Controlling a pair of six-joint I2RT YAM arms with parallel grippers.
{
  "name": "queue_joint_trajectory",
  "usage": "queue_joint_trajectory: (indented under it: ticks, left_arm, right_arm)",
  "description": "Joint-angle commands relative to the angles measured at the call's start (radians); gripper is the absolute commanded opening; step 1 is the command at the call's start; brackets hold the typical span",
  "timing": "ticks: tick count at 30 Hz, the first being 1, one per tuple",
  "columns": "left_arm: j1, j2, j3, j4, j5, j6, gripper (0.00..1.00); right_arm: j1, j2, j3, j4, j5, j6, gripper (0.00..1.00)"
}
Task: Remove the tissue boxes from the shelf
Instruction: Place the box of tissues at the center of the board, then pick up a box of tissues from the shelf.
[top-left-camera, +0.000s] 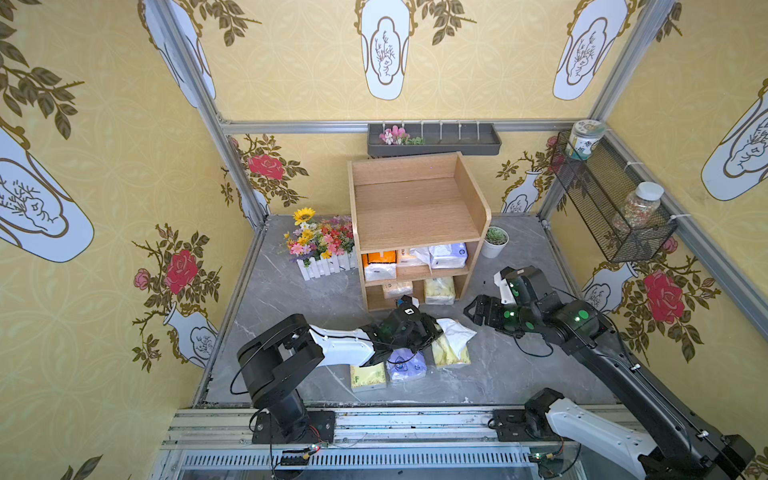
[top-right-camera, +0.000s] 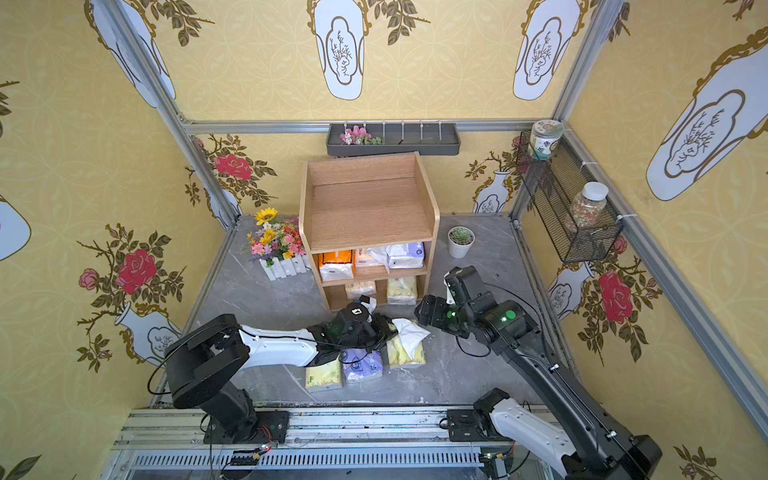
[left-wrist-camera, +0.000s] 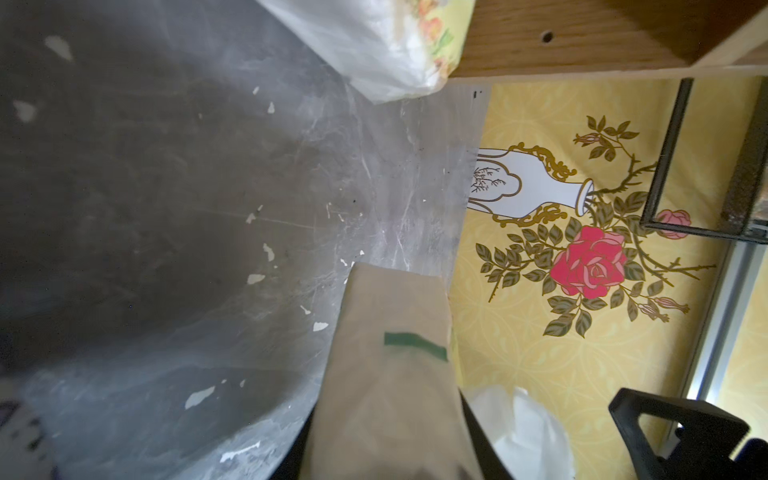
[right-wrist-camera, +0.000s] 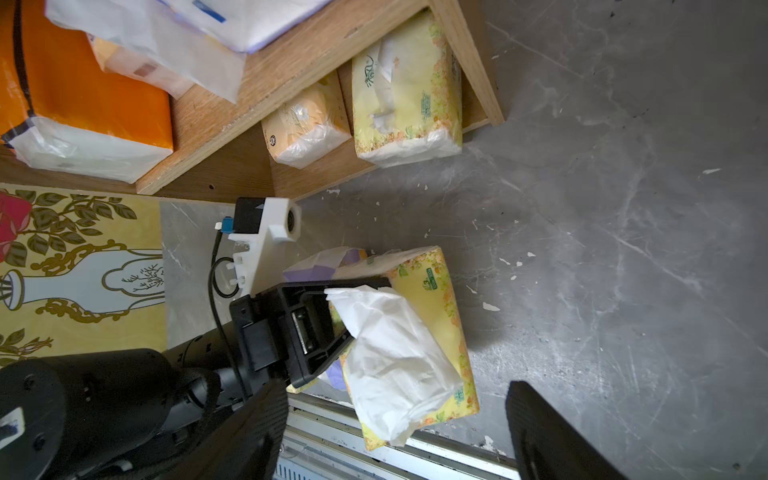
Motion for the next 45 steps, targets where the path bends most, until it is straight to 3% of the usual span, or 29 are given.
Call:
queue_joint_trajectory:
  ticks: [1,4,6,8,14,18,24,31,34,41,45]
  left_arm:
    - [-0.010,0.034,0.018,0.046,-0.001,0.016,0.27]
    - [-0.023,0.055,0.020,0.049,-0.026,0.022,0.30]
    - [-0.031,0.057,0.006,0.048,-0.047,0.020,0.43]
    - [-0.037,0.047,-0.028,0.046,-0.074,0.006,0.47]
    - [-0.057,0.007,-0.037,-0.038,-0.176,0.047,0.86]
    - [-0.088,-0.046,0.004,-0.206,-0.322,0.075,0.99]
    - [-0.104,-0.120,0.030,-0.402,-0.494,0.062,1.00]
    - [-0.146,-0.203,0.060,-0.486,-0.609,0.086,0.96]
    - [-0.164,-0.244,0.065,-0.537,-0.656,0.086,0.93]
    - [-0.167,-0.406,-0.030,-0.632,-0.791,-0.020,0.88]
    - [-0.154,-0.516,-0.100,-0.652,-0.840,-0.039,0.91]
  right_arm:
    - [-0.003,-0.012,-0.060,0.106,-0.071,0.007,0.86]
    - [-0.003,-0.033,-0.125,0.155,-0.077,0.014,0.86]
    - [-0.005,-0.057,-0.176,0.191,-0.072,0.021,0.86]
    - [-0.006,-0.071,-0.222,0.224,-0.077,0.035,0.87]
    - [-0.008,-0.087,-0.311,0.294,-0.113,0.038,0.87]
    - [-0.008,-0.092,-0.344,0.311,-0.107,0.019,0.87]
    - [-0.007,-0.083,-0.399,0.349,-0.120,0.001,0.87]
    - [0.004,-0.108,-0.355,0.315,-0.153,-0.077,0.83]
    - [0.028,-0.092,-0.314,0.290,-0.161,-0.128,0.74]
    - [0.284,-0.015,-0.220,0.302,-0.054,-0.120,0.71]
    - [0.335,0.054,-0.237,0.356,0.011,-0.094,0.70]
